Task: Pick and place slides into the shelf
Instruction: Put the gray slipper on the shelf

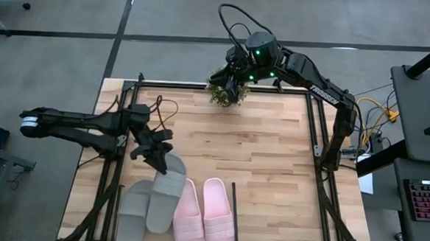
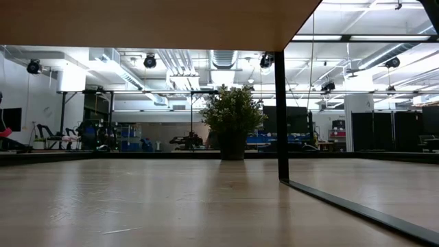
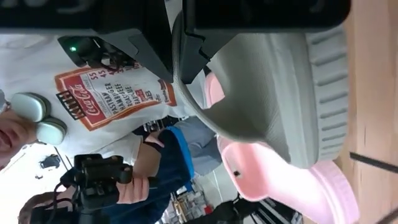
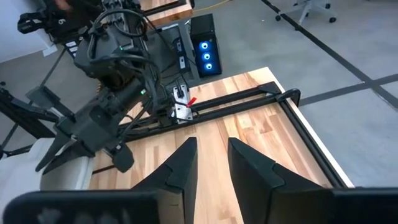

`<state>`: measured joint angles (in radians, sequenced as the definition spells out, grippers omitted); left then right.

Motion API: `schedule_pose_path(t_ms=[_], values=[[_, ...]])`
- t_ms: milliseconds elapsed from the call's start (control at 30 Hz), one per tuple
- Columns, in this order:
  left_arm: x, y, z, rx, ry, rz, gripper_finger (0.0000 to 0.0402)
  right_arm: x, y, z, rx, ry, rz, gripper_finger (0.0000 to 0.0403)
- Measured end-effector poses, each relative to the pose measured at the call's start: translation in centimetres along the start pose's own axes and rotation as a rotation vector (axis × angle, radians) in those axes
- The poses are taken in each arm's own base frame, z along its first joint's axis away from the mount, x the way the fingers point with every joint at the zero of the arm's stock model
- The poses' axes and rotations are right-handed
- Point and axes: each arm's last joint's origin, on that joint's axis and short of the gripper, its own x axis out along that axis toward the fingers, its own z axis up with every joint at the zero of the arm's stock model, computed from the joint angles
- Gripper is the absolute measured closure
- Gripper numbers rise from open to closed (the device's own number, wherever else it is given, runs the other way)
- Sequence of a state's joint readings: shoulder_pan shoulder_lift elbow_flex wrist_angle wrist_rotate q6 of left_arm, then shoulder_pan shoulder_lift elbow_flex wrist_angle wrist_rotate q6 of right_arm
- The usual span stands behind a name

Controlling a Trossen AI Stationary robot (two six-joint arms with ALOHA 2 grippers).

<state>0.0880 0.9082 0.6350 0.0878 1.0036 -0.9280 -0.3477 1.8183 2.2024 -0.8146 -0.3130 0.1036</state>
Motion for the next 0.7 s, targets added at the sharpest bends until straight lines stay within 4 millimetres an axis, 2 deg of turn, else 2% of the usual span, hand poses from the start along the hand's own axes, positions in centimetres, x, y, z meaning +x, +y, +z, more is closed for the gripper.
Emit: schedule_pose_path(t_ms=[567, 700], values=[[0.9, 0.7, 1.9, 0.122, -0.139, 0.025, 0.0401, 0.0, 0.0, -0.1, 0.006, 0.012, 0.01, 0.0323], [0.5, -0.2, 1.7, 0.136, -0.145, 0.002, 0.0401, 0.0, 0.0, -0.2, 0.009, 0.024, 0.009, 0.0319]])
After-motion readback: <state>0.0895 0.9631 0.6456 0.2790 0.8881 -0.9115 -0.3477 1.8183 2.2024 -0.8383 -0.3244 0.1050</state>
